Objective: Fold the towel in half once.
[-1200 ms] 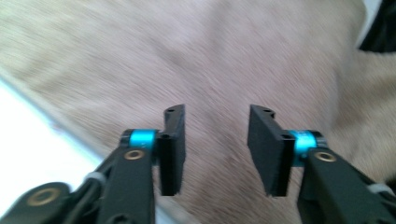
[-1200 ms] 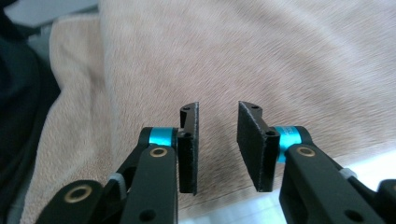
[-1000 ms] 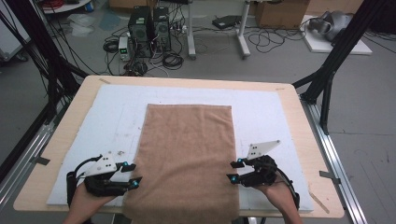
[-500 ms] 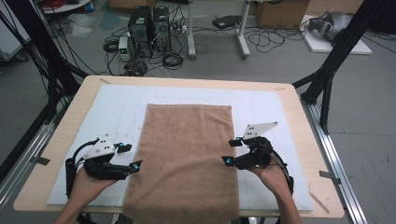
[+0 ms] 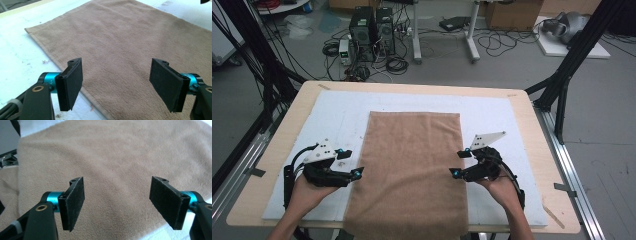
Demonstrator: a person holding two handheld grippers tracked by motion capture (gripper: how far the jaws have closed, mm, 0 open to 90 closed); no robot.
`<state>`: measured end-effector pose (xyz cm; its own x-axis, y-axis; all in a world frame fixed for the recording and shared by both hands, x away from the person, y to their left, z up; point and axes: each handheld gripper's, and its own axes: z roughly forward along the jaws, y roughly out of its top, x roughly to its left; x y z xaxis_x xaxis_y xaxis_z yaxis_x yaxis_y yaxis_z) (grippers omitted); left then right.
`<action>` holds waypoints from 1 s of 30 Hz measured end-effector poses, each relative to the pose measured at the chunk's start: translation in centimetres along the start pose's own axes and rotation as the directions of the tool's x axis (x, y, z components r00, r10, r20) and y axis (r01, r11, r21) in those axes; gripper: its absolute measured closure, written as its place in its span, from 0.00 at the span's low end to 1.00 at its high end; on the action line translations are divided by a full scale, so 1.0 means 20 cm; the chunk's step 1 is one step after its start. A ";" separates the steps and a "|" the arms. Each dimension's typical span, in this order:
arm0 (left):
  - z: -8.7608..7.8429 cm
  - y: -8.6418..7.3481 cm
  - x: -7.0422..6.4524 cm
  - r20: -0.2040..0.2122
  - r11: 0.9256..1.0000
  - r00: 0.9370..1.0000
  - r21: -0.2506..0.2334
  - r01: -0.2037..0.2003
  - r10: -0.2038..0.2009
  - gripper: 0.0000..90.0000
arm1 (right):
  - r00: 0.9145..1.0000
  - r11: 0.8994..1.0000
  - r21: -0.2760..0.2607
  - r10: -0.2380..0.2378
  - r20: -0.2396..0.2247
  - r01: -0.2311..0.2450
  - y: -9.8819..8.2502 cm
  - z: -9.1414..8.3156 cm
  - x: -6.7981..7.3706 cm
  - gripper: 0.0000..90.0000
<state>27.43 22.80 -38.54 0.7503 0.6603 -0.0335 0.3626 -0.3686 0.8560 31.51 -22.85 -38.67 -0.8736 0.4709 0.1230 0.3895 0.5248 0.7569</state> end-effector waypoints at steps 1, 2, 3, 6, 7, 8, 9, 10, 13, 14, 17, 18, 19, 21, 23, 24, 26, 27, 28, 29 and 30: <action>0.00 0.00 0.01 0.000 1.000 1.000 0.002 0.003 -0.003 0.30 | 1.000 1.000 0.001 0.002 0.001 -0.002 0.00 0.00 0.00 0.30; 0.01 0.01 0.02 0.001 1.000 1.000 0.008 0.004 -0.004 0.31 | 1.000 1.000 0.001 0.000 0.004 0.000 -0.01 0.01 -0.01 0.30; 0.02 0.02 0.03 -0.004 1.000 1.000 0.014 0.003 -0.003 0.31 | 1.000 1.000 -0.001 -0.003 0.005 0.003 -0.01 0.01 -0.02 0.30; 0.04 0.05 0.05 -0.006 1.000 1.000 0.019 0.008 -0.008 0.31 | 1.000 1.000 -0.010 0.007 0.014 -0.006 0.01 0.00 -0.03 0.30; 0.04 0.06 0.05 -0.008 1.000 1.000 0.023 0.008 -0.008 0.31 | 1.000 1.000 -0.010 0.005 0.017 -0.005 0.01 -0.01 -0.04 0.30; 0.04 0.07 0.06 -0.010 1.000 1.000 0.027 0.004 -0.004 0.31 | 1.000 1.000 -0.013 0.003 0.021 -0.002 0.02 -0.01 -0.04 0.30; 0.05 0.08 0.06 -0.007 1.000 1.000 0.025 0.010 -0.010 0.31 | 1.000 1.000 -0.014 -0.002 0.024 0.002 0.03 -0.02 -0.04 0.30; 0.05 0.08 0.07 -0.009 1.000 1.000 0.024 0.011 -0.010 0.31 | 1.000 1.000 -0.015 -0.003 0.024 0.003 0.04 -0.02 -0.04 0.30; 0.07 0.11 0.09 -0.014 1.000 1.000 0.030 0.002 -0.001 0.32 | 0.999 1.000 -0.014 -0.023 0.038 0.024 0.09 -0.03 -0.06 0.30; 0.07 0.13 0.10 -0.014 0.999 1.000 0.033 0.001 -0.001 0.32 | 0.999 1.000 -0.015 -0.027 0.046 0.028 0.11 -0.03 -0.07 0.30; 0.09 0.18 0.15 -0.031 0.999 0.999 0.037 0.012 -0.011 0.32 | 0.998 0.999 -0.028 -0.026 0.062 0.028 0.18 -0.05 -0.11 0.31; 0.10 0.19 0.16 -0.025 0.999 0.999 0.032 0.030 -0.029 0.32 | 0.998 0.999 -0.033 -0.023 0.066 0.025 0.20 -0.05 -0.12 0.31; 0.11 0.20 0.17 -0.020 0.999 0.999 0.022 0.040 -0.040 0.32 | 0.997 0.999 -0.031 -0.026 0.066 0.028 0.22 -0.05 -0.13 0.31; 0.14 0.22 0.17 -0.037 0.999 0.999 0.028 0.028 -0.027 0.32 | 0.996 0.999 -0.033 -0.034 0.079 0.037 0.24 -0.04 -0.14 0.31; 0.16 0.23 0.18 -0.044 0.999 0.999 0.042 0.029 -0.027 0.33 | 0.995 0.999 -0.018 -0.030 0.091 0.032 0.25 -0.02 -0.16 0.32; 0.17 0.23 0.19 -0.046 0.998 0.998 0.042 0.035 -0.033 0.33 | 0.995 1.000 -0.011 -0.025 0.098 0.026 0.25 -0.01 -0.17 0.33; 0.21 0.22 0.22 -0.050 0.997 0.998 0.055 0.051 -0.048 0.33 | 0.994 1.000 0.010 -0.017 0.106 0.016 0.25 0.02 -0.20 0.33; 0.22 0.22 0.24 -0.045 0.996 0.997 0.068 0.066 -0.063 0.33 | 0.993 1.000 0.010 -0.013 0.114 0.012 0.25 0.04 -0.20 0.34; 0.24 0.21 0.26 -0.042 0.994 0.996 0.074 0.081 -0.078 0.33 | 0.993 1.000 0.013 -0.015 0.119 0.013 0.24 0.05 -0.21 0.36; 0.26 0.21 0.27 -0.049 0.993 0.995 0.077 0.091 -0.088 0.33 | 0.993 1.000 0.016 -0.014 0.118 0.012 0.24 0.06 -0.22 0.37; 0.28 0.20 0.28 -0.054 0.992 0.994 0.078 0.095 -0.091 0.33 | 0.992 1.000 0.017 -0.016 0.127 0.014 0.24 0.07 -0.23 0.37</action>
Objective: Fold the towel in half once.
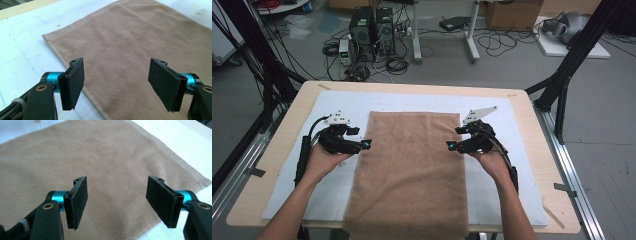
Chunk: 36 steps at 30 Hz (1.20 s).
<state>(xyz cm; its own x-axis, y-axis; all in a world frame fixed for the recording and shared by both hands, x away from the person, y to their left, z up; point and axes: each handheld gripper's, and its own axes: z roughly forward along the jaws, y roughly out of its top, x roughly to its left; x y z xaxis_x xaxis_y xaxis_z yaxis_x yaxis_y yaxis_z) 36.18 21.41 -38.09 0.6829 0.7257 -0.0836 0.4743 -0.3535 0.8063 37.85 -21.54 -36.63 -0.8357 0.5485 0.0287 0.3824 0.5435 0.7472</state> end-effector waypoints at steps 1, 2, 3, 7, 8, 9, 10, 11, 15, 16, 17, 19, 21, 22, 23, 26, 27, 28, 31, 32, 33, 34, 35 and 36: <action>0.02 0.00 0.01 -0.004 1.000 1.000 -0.002 0.008 -0.008 0.33 | 1.000 1.000 0.002 0.004 0.003 -0.004 -0.01 0.01 -0.01 0.38; 0.03 0.00 0.02 -0.009 1.000 1.000 -0.001 0.009 -0.009 0.33 | 1.000 1.000 0.005 0.009 0.011 -0.009 -0.01 0.02 -0.03 0.38; 0.05 -0.01 0.03 -0.017 1.000 1.000 0.001 0.014 -0.014 0.33 | 1.000 1.000 0.005 0.018 0.021 -0.018 -0.02 0.04 -0.04 0.39; 0.12 -0.03 0.06 -0.030 1.000 0.999 0.024 0.016 -0.015 0.35 | 0.998 0.999 -0.009 0.049 0.046 -0.048 -0.06 0.08 -0.10 0.40; 0.13 -0.03 0.07 -0.029 0.999 0.999 0.023 0.028 -0.028 0.35 | 0.997 0.999 -0.005 0.054 0.056 -0.053 -0.07 0.10 -0.11 0.41; 0.14 -0.03 0.08 -0.025 0.999 0.999 0.023 0.039 -0.039 0.35 | 0.996 0.998 0.000 0.058 0.063 -0.058 -0.08 0.11 -0.12 0.41; 0.15 -0.04 0.09 -0.026 0.999 0.999 0.025 0.037 -0.036 0.37 | 0.996 0.998 0.002 0.065 0.069 -0.065 -0.09 0.12 -0.13 0.42; 0.16 -0.04 0.09 -0.037 0.999 0.999 0.024 0.033 -0.032 0.38 | 0.995 0.998 0.012 0.065 0.077 -0.066 -0.10 0.14 -0.15 0.42; 0.23 -0.06 0.11 -0.078 0.999 0.997 0.034 0.018 -0.015 0.41 | 0.991 0.995 0.024 0.092 0.101 -0.095 -0.13 0.18 -0.20 0.46; 0.25 -0.06 0.12 -0.083 0.999 0.996 0.043 0.020 -0.016 0.42 | 0.989 0.994 0.029 0.104 0.104 -0.107 -0.14 0.20 -0.22 0.47; 0.27 -0.07 0.13 -0.083 0.998 0.996 0.053 0.021 -0.017 0.43 | 0.988 0.993 0.034 0.112 0.106 -0.116 -0.15 0.21 -0.23 0.48; 0.31 -0.09 0.13 -0.090 0.997 0.996 0.074 0.020 -0.013 0.47 | 0.987 0.991 0.051 0.115 0.111 -0.121 -0.16 0.24 -0.24 0.49; 0.35 -0.10 0.14 -0.092 0.995 0.996 0.092 0.024 -0.016 0.49 | 0.984 0.989 0.064 0.128 0.121 -0.137 -0.18 0.26 -0.26 0.50; 0.36 -0.11 0.14 -0.099 0.995 0.995 0.095 0.024 -0.015 0.51 | 0.983 0.987 0.065 0.136 0.124 -0.145 -0.19 0.26 -0.27 0.50; 0.37 -0.11 0.13 -0.119 0.995 0.993 0.092 0.024 -0.013 0.53 | 0.981 0.985 0.064 0.154 0.122 -0.162 -0.20 0.27 -0.28 0.52; 0.36 -0.11 0.13 -0.134 0.996 0.991 0.091 0.015 -0.003 0.64 | 0.979 0.981 0.086 0.161 0.129 -0.172 -0.21 0.29 -0.29 0.60; 0.36 -0.11 0.13 -0.145 0.996 0.989 0.090 0.019 -0.006 0.69 | 0.977 0.980 0.085 0.166 0.137 -0.178 -0.21 0.29 -0.29 0.65; 0.36 -0.11 0.14 -0.141 0.996 0.990 0.090 0.023 -0.010 0.74 | 0.977 0.981 0.086 0.161 0.137 -0.174 -0.21 0.29 -0.28 0.70; 0.36 -0.10 0.14 -0.127 0.996 0.992 0.089 0.028 -0.016 0.87 | 0.981 0.980 0.079 0.177 0.085 -0.183 -0.21 0.29 -0.29 0.87; 0.36 -0.10 0.14 -0.121 0.995 0.992 0.090 0.034 -0.023 0.90 | 0.981 0.979 0.079 0.181 0.074 -0.187 -0.21 0.30 -0.29 0.91; 0.36 -0.10 0.15 -0.118 0.995 0.993 0.090 0.035 -0.024 0.93 | 0.980 0.978 0.081 0.189 0.062 -0.193 -0.21 0.30 -0.29 0.92; 0.36 -0.10 0.16 -0.108 0.994 0.994 0.100 0.040 -0.029 0.94 | 0.981 0.978 0.081 0.186 0.056 -0.191 -0.21 0.30 -0.29 0.93; 0.35 -0.09 0.16 -0.101 0.994 0.994 0.097 0.041 -0.031 0.94 | 0.982 0.979 0.079 0.184 0.053 -0.188 -0.20 0.29 -0.30 0.93; 0.34 -0.09 0.16 -0.100 0.995 0.995 0.092 0.038 -0.029 0.95 | 0.979 0.977 0.069 0.197 0.046 -0.200 -0.20 0.28 -0.30 0.93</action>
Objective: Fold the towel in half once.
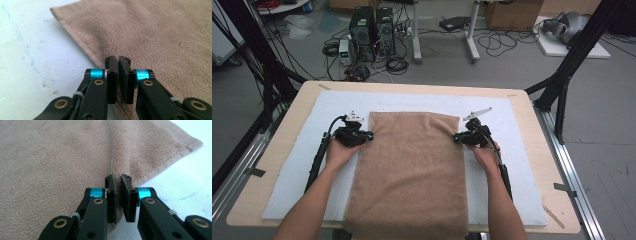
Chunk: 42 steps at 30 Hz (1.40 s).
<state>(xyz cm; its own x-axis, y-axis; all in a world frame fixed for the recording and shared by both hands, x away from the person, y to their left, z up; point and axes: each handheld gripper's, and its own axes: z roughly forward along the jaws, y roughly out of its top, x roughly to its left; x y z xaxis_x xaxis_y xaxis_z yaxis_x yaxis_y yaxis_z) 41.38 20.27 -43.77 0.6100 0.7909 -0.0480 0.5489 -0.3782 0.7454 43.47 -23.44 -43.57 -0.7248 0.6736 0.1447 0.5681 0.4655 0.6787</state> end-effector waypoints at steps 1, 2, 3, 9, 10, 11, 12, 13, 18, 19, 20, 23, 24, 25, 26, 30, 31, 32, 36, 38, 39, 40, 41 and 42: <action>-0.01 0.00 0.00 0.001 1.000 1.000 -0.003 -0.002 0.002 0.95 | 1.000 1.000 -0.013 0.012 -0.006 -0.012 0.00 -0.01 0.00 0.93; -0.03 0.01 0.00 0.011 1.000 1.000 -0.013 0.001 -0.001 0.95 | 1.000 0.999 -0.042 0.024 -0.017 -0.025 0.00 -0.03 -0.01 0.93; -0.04 0.01 0.01 0.020 1.000 1.000 -0.022 -0.003 0.003 0.95 | 0.999 0.998 -0.056 0.025 -0.025 -0.026 0.01 -0.05 0.00 0.93; -0.20 0.03 0.01 0.098 0.996 0.995 -0.085 0.013 -0.005 0.95 | 0.994 0.992 -0.121 -0.036 -0.106 0.023 0.07 -0.21 0.04 0.93; -0.23 0.02 0.00 0.109 0.996 0.994 -0.093 0.001 0.009 0.95 | 0.991 0.991 -0.134 -0.046 -0.124 0.029 0.06 -0.24 0.05 0.93; -0.26 0.02 -0.01 0.119 0.995 0.993 -0.096 -0.009 0.020 0.95 | 0.989 0.990 -0.135 -0.052 -0.142 0.033 0.06 -0.28 0.06 0.93; -0.29 0.01 -0.03 0.127 0.994 0.991 -0.106 -0.020 0.033 0.95 | 0.986 0.990 -0.136 -0.057 -0.156 0.036 0.05 -0.30 0.08 0.93; -0.31 0.00 -0.04 0.133 0.993 0.990 -0.111 -0.039 0.053 0.95 | 0.984 0.992 -0.118 -0.063 -0.166 0.044 0.04 -0.32 0.10 0.93; -0.43 -0.08 -0.14 0.132 0.986 0.982 -0.113 -0.120 0.135 0.95 | 0.976 0.991 -0.052 -0.128 -0.178 0.121 -0.03 -0.38 0.23 0.93; -0.45 -0.10 -0.16 0.127 0.984 0.981 -0.120 -0.135 0.150 0.95 | 0.974 0.991 -0.051 -0.130 -0.185 0.123 -0.05 -0.40 0.26 0.93; -0.47 -0.13 -0.19 0.128 0.983 0.980 -0.123 -0.136 0.152 0.95 | 0.973 0.990 -0.055 -0.138 -0.186 0.130 -0.07 -0.41 0.29 0.93; -0.52 -0.23 -0.25 0.124 0.978 0.976 -0.130 -0.162 0.178 0.95 | 0.965 0.986 -0.055 -0.164 -0.203 0.156 -0.15 -0.44 0.39 0.93; -0.53 -0.28 -0.27 0.122 0.977 0.976 -0.137 -0.165 0.182 0.95 | 0.963 0.986 -0.053 -0.165 -0.212 0.158 -0.18 -0.44 0.42 0.93; -0.54 -0.32 -0.29 0.132 0.979 0.976 -0.133 -0.157 0.174 0.95 | 0.960 0.985 -0.048 -0.170 -0.221 0.163 -0.22 -0.44 0.44 0.93; -0.54 -0.35 -0.30 0.139 0.979 0.974 -0.126 -0.161 0.178 0.94 | 0.960 0.986 -0.037 -0.169 -0.222 0.165 -0.25 -0.44 0.46 0.93; -0.52 -0.42 -0.32 0.165 0.986 0.973 -0.077 -0.151 0.162 0.80 | 0.962 0.984 0.059 -0.149 -0.228 0.167 -0.35 -0.35 0.47 0.81; -0.52 -0.41 -0.32 0.164 0.988 0.976 -0.083 -0.133 0.145 0.73 | 0.965 0.987 0.055 -0.133 -0.228 0.149 -0.35 -0.35 0.46 0.73; -0.53 -0.39 -0.31 0.164 0.989 0.978 -0.093 -0.118 0.132 0.67 | 0.965 0.991 0.030 -0.120 -0.233 0.130 -0.34 -0.35 0.45 0.69; -0.55 -0.29 -0.26 0.159 0.988 0.981 -0.127 -0.088 0.108 0.61 | 0.970 0.993 -0.062 -0.115 -0.214 0.104 -0.26 -0.41 0.39 0.65; -0.54 -0.24 -0.25 0.133 0.986 0.984 -0.128 -0.103 0.120 0.61 | 0.979 0.995 -0.057 -0.092 -0.183 0.083 -0.23 -0.40 0.35 0.64; -0.52 -0.22 -0.24 0.110 0.987 0.986 -0.114 -0.109 0.122 0.61 | 0.983 0.995 -0.055 -0.087 -0.164 0.079 -0.22 -0.38 0.33 0.63; -0.49 -0.20 -0.22 0.094 0.990 0.990 -0.097 -0.100 0.109 0.62 | 0.986 0.996 -0.047 -0.079 -0.148 0.072 -0.21 -0.36 0.32 0.62; -0.45 -0.19 -0.21 0.092 0.993 0.991 -0.083 -0.085 0.092 0.62 | 0.988 0.997 -0.037 -0.073 -0.134 0.068 -0.20 -0.33 0.31 0.62; -0.41 -0.18 -0.19 0.089 0.995 0.992 -0.063 -0.080 0.085 0.62 | 0.990 0.998 -0.025 -0.068 -0.121 0.066 -0.19 -0.30 0.30 0.61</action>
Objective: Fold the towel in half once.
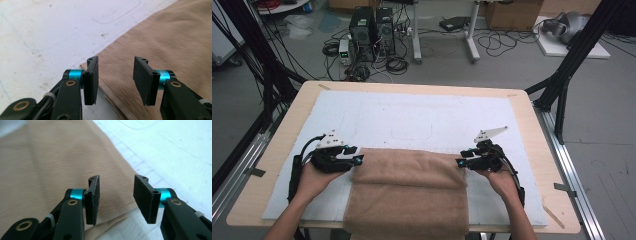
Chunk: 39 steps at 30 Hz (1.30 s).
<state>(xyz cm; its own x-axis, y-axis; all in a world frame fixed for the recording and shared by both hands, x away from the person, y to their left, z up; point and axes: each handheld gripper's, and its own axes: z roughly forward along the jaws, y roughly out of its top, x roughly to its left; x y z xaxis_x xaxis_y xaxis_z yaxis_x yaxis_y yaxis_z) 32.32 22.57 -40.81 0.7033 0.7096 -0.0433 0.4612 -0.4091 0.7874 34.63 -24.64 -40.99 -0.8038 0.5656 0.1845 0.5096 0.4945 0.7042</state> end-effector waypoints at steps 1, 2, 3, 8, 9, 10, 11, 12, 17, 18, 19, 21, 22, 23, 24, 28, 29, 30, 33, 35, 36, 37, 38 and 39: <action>0.03 0.00 0.02 -0.002 1.000 1.000 0.012 0.014 -0.014 0.62 | 1.000 1.000 0.018 0.013 0.010 -0.013 0.00 0.03 -0.01 0.60; 0.07 0.01 0.04 0.012 0.999 0.999 0.014 0.039 -0.039 0.62 | 1.000 0.999 0.036 0.016 0.015 -0.017 0.00 0.06 -0.02 0.60; 0.10 0.01 0.05 0.018 0.998 0.998 0.020 0.064 -0.065 0.61 | 1.000 0.998 0.056 0.017 0.022 -0.018 0.00 0.09 -0.02 0.61; 0.22 -0.02 0.10 -0.023 0.989 0.996 0.120 0.086 -0.084 0.62 | 0.999 0.995 0.092 0.041 0.012 -0.042 0.00 0.17 -0.05 0.71; 0.22 -0.02 0.10 -0.031 0.991 0.997 0.112 0.076 -0.073 0.64 | 1.000 0.995 0.091 0.028 0.013 -0.029 0.00 0.17 -0.05 0.75; 0.22 -0.02 0.09 -0.039 0.991 0.997 0.114 0.063 -0.059 0.70 | 1.000 0.995 0.091 0.028 0.008 -0.028 0.00 0.17 -0.05 0.81; 0.22 -0.02 0.09 -0.022 0.992 0.999 0.116 0.050 -0.048 0.74 | 1.000 0.996 0.090 0.022 -0.001 -0.022 0.00 0.18 -0.05 0.86; 0.22 -0.02 0.08 -0.010 0.992 0.999 0.114 0.048 -0.047 0.82 | 1.000 0.996 0.089 0.022 -0.018 -0.020 0.00 0.18 -0.05 0.90; 0.21 -0.01 0.06 -0.001 0.993 1.000 0.117 0.012 -0.012 0.93 | 1.000 0.998 0.063 -0.002 -0.013 0.003 0.01 0.16 -0.04 0.93; 0.19 -0.01 0.07 -0.001 0.994 1.000 0.108 0.013 -0.013 0.94 | 1.000 0.999 0.048 -0.003 -0.010 0.003 0.01 0.14 -0.04 0.93; 0.18 0.00 0.07 -0.001 0.996 1.000 0.087 0.019 -0.019 0.94 | 1.000 0.999 0.039 -0.003 -0.009 0.003 0.02 0.12 -0.04 0.93; 0.14 0.00 0.08 0.009 0.998 0.999 0.050 0.031 -0.031 0.94 | 1.000 1.000 0.022 -0.004 -0.006 0.004 0.02 0.09 -0.03 0.93; 0.13 0.00 0.08 0.013 0.998 0.999 0.046 0.033 -0.034 0.94 | 1.000 1.000 0.009 -0.002 -0.011 0.002 0.03 0.08 -0.03 0.93; 0.12 0.00 0.08 0.013 0.998 0.999 0.039 0.040 -0.041 0.94 | 1.000 1.000 -0.005 0.000 -0.018 0.000 0.03 0.07 -0.03 0.93; 0.10 0.00 0.08 0.013 0.999 0.999 0.026 0.047 -0.047 0.94 | 1.000 1.000 -0.016 -0.002 -0.017 0.002 0.04 0.05 -0.02 0.93; 0.03 0.02 0.07 0.016 0.999 0.999 -0.032 0.040 -0.040 0.94 | 0.999 0.999 -0.054 -0.011 -0.036 0.009 0.06 0.01 0.00 0.93; 0.01 0.02 0.07 0.017 0.999 0.999 -0.038 0.029 -0.028 0.94 | 0.999 0.999 -0.050 -0.018 -0.037 0.017 0.07 0.00 0.01 0.93; 0.00 0.02 0.06 0.022 0.999 1.000 -0.044 0.021 -0.020 0.94 | 0.999 0.999 -0.046 -0.029 -0.038 0.028 0.07 -0.01 0.02 0.93; -0.05 0.02 0.05 0.029 0.998 0.999 -0.067 0.019 -0.017 0.93 | 0.998 0.998 -0.061 -0.034 -0.046 0.031 0.08 -0.05 0.04 0.93; -0.08 0.02 0.04 0.035 0.996 0.999 -0.083 0.013 -0.011 0.93 | 0.998 0.997 -0.062 -0.042 -0.049 0.039 0.08 -0.07 0.05 0.92; -0.09 0.02 0.03 0.040 0.996 0.999 -0.086 0.011 -0.008 0.93 | 0.997 0.997 -0.065 -0.050 -0.050 0.047 0.08 -0.07 0.06 0.92; -0.09 0.02 0.02 0.049 0.996 0.999 -0.089 0.011 -0.007 0.93 | 0.997 0.997 -0.067 -0.050 -0.057 0.047 0.08 -0.08 0.07 0.92; -0.10 0.02 0.01 0.052 0.996 0.999 -0.088 0.004 0.000 0.93 | 0.997 0.997 -0.064 -0.055 -0.058 0.051 0.07 -0.09 0.07 0.92; -0.10 0.02 0.01 0.048 0.996 0.999 -0.088 -0.003 0.007 0.93 | 0.996 0.997 -0.056 -0.064 -0.055 0.061 0.07 -0.09 0.08 0.91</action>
<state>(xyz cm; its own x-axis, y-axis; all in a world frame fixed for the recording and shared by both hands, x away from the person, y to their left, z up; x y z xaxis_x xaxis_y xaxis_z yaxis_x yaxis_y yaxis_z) 31.49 23.66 -39.18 0.7317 0.6783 -0.0672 0.4101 -0.3592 0.8383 33.54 -24.21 -38.46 -0.8505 0.4954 0.1765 0.4415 0.4902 0.7515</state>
